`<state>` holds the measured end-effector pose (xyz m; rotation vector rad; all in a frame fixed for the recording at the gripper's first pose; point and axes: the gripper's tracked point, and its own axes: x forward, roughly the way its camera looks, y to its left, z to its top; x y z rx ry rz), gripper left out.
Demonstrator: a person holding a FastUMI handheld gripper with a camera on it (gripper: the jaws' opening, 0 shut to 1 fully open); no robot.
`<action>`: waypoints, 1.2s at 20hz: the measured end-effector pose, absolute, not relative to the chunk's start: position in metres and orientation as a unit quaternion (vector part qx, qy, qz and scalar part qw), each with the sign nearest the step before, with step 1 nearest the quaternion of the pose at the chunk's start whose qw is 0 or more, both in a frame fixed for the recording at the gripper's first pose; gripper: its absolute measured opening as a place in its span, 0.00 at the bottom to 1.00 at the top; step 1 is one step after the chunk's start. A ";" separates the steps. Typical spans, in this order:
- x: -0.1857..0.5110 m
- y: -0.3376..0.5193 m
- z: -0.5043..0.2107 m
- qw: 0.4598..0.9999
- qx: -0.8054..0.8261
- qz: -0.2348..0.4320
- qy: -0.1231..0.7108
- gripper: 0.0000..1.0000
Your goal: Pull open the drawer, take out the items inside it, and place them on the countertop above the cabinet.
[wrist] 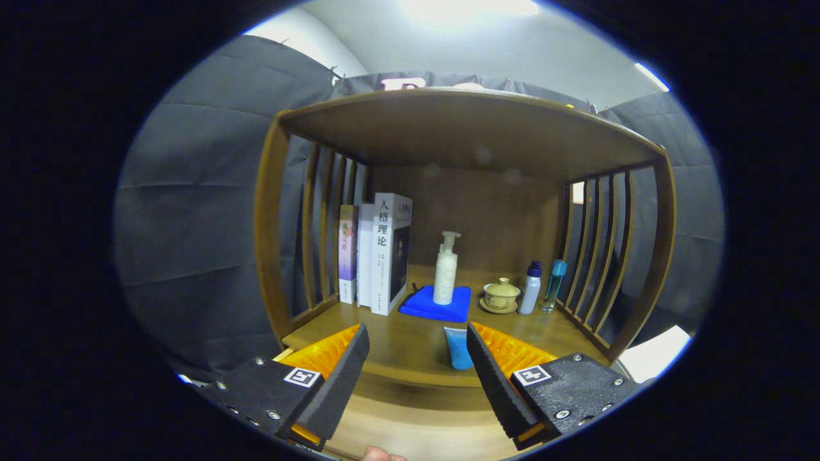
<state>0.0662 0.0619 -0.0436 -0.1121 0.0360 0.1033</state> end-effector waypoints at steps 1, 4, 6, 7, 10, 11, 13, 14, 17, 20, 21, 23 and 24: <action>0.057 0.071 -0.050 0.997 -0.050 0.063 0.010 0.94; 0.031 0.087 -0.065 0.995 -0.071 0.076 -0.005 0.93; 0.016 0.093 -0.072 0.994 -0.084 0.067 -0.016 0.94; 0.010 0.096 -0.076 0.995 -0.079 0.062 -0.022 0.94; -0.009 0.095 -0.091 0.997 -0.064 0.044 -0.029 0.95; -0.016 0.090 -0.096 0.997 -0.065 0.032 -0.031 0.95; -0.029 0.074 -0.110 0.997 -0.071 0.004 -0.026 0.95; -0.035 0.069 -0.119 0.997 -0.070 -0.004 -0.020 0.95; -0.049 0.058 -0.144 0.998 -0.061 -0.016 -0.002 0.95; -0.061 0.053 -0.160 0.998 -0.061 -0.023 0.006 0.95; -0.064 0.052 -0.164 0.998 -0.063 -0.026 0.008 0.95; -0.070 0.048 -0.174 0.997 -0.066 -0.033 0.012 0.95; -0.072 0.047 -0.180 0.997 -0.063 -0.035 0.017 0.95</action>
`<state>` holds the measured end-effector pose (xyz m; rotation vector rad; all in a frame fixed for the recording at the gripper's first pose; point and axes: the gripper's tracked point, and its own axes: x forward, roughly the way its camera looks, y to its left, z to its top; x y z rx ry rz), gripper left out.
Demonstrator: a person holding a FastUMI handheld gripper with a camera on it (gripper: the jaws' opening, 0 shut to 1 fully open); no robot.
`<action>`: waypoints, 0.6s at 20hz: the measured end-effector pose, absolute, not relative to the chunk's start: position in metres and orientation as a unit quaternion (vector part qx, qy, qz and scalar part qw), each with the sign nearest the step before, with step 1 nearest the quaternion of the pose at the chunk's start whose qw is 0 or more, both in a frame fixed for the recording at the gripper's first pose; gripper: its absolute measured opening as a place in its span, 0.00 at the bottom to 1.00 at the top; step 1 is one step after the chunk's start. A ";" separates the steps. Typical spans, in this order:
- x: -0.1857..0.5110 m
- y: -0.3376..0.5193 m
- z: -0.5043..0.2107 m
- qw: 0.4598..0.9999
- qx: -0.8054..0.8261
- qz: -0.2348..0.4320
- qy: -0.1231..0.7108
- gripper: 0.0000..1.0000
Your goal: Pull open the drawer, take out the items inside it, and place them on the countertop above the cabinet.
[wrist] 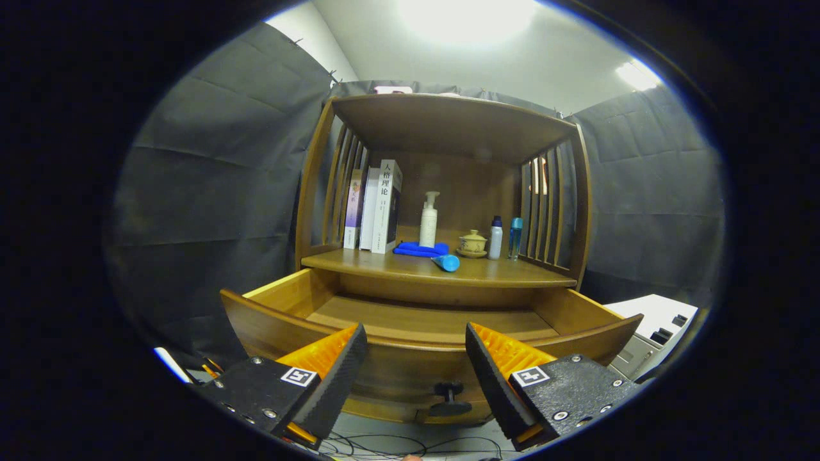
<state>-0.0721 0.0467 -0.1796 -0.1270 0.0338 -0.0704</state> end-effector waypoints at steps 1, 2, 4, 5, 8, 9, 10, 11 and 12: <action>-0.074 0.045 -0.185 0.997 -0.060 -0.035 0.022 0.95; -0.076 0.042 -0.189 0.997 -0.056 -0.038 0.026 0.95; -0.079 0.032 -0.197 0.997 -0.046 -0.047 0.032 0.95; -0.080 0.027 -0.200 0.997 -0.040 -0.052 0.035 0.95; -0.080 0.016 -0.211 0.997 -0.026 -0.064 0.043 0.95; -0.079 0.012 -0.213 0.996 -0.026 -0.069 0.046 0.95; -0.078 0.009 -0.215 0.996 -0.026 -0.071 0.047 0.95; -0.076 0.008 -0.216 0.996 -0.023 -0.072 0.047 0.95; -0.076 0.007 -0.216 0.996 -0.018 -0.072 0.047 0.95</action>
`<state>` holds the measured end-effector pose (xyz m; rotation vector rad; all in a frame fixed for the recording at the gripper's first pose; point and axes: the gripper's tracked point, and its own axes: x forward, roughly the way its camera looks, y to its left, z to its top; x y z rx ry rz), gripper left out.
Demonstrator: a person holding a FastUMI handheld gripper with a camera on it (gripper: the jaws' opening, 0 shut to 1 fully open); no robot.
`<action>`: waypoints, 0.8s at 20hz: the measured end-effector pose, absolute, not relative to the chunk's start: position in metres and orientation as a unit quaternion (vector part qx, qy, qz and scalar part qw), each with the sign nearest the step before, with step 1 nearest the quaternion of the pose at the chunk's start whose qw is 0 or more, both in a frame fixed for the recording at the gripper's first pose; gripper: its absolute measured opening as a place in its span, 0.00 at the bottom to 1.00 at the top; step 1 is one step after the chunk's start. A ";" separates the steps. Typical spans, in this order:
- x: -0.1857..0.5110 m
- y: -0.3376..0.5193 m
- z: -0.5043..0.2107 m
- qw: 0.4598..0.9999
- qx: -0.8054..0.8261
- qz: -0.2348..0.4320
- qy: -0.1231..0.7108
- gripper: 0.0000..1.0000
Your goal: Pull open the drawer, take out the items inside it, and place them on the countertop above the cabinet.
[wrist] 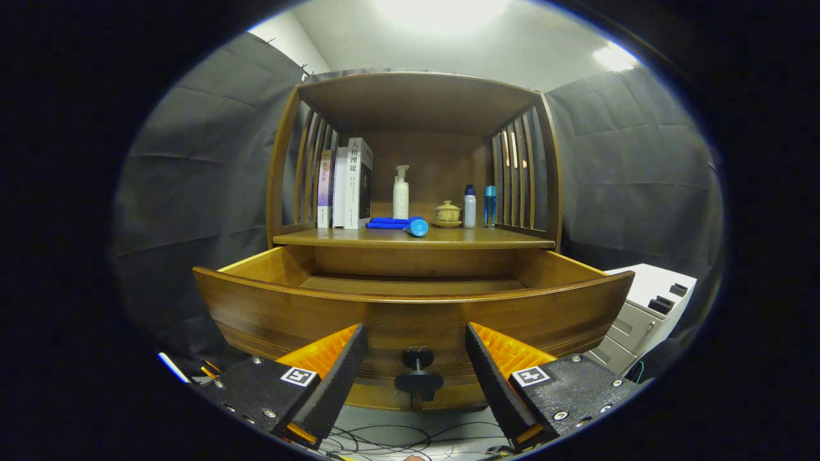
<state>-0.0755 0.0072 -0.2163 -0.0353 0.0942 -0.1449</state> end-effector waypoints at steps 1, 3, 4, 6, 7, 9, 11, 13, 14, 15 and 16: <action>-0.074 0.008 -0.217 0.996 -0.012 -0.071 0.046 0.95; -0.071 0.009 -0.220 0.997 -0.009 -0.064 0.050 0.95; -0.069 0.011 -0.221 0.997 -0.009 -0.061 0.050 0.95; -0.070 0.009 -0.224 0.997 -0.002 -0.059 0.055 0.94; -0.070 0.009 -0.224 0.997 0.003 -0.058 0.057 0.94; -0.070 0.008 -0.224 0.996 0.001 -0.057 0.063 0.94; -0.070 0.007 -0.223 0.996 -0.002 -0.057 0.063 0.95; -0.070 0.007 -0.223 0.997 -0.006 -0.056 0.060 0.95; -0.070 0.007 -0.223 0.997 -0.008 -0.056 0.059 0.95; -0.069 0.006 -0.223 0.997 -0.009 -0.056 0.060 0.95; -0.070 0.006 -0.223 0.997 -0.009 -0.056 0.060 0.95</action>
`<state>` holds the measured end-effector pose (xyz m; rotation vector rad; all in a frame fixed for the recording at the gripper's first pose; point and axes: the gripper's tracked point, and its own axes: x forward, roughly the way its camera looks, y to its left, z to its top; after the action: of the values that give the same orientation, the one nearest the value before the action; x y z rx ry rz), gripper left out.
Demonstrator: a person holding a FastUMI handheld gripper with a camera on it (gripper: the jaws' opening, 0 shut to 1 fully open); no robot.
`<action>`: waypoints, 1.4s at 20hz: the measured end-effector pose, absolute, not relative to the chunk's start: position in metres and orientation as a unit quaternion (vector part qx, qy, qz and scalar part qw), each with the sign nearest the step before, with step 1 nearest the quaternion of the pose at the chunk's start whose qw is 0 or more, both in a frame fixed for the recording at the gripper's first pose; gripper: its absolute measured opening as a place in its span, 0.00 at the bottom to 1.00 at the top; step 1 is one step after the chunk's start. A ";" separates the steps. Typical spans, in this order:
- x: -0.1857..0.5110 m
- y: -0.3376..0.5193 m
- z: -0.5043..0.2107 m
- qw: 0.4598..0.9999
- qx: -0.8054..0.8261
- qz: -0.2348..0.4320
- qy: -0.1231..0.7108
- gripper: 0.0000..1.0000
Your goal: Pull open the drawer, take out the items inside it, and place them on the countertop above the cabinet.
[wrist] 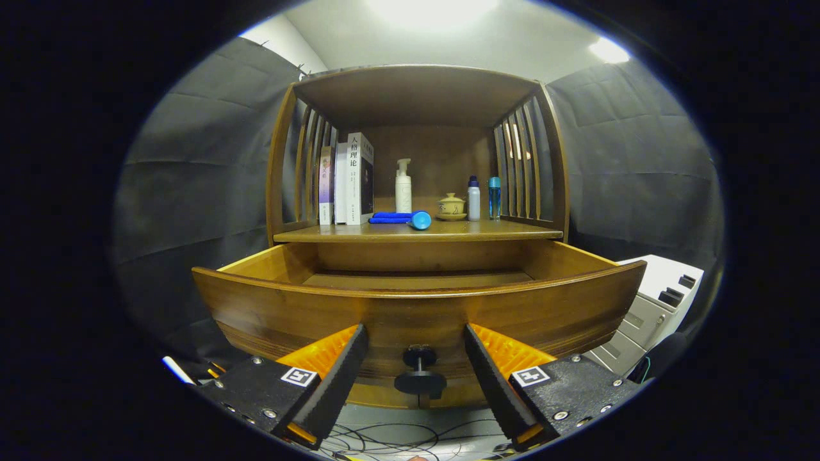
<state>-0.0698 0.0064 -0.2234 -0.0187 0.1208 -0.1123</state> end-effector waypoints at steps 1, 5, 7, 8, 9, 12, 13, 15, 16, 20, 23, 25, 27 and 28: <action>-0.070 0.006 -0.223 0.997 -0.009 -0.056 0.061 0.95; -0.067 0.004 -0.223 0.996 -0.015 -0.053 0.072 0.95; -0.061 0.002 -0.223 0.996 -0.012 -0.049 0.077 0.95; -0.057 0.001 -0.222 0.996 -0.012 -0.046 0.077 0.95; -0.052 -0.001 -0.221 0.996 -0.015 -0.044 0.076 0.95; -0.036 -0.002 -0.217 0.997 -0.012 -0.045 0.069 0.95; -0.030 -0.002 -0.214 0.997 -0.011 -0.045 0.065 0.95; -0.017 -0.003 -0.218 0.996 -0.011 -0.046 0.070 0.95; -0.012 -0.004 -0.219 0.996 -0.010 -0.045 0.071 0.95; 0.011 -0.006 -0.219 0.996 -0.003 -0.046 0.071 0.95; 0.026 -0.009 -0.226 0.996 -0.006 -0.046 0.081 0.95; 0.036 -0.011 -0.227 0.995 -0.011 -0.046 0.089 0.95; 0.046 -0.013 -0.229 0.994 -0.020 -0.048 0.095 0.95; 0.050 -0.013 -0.228 0.994 -0.024 -0.048 0.095 0.95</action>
<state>0.0503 -0.0132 -0.2283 -0.0489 0.1897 -0.0956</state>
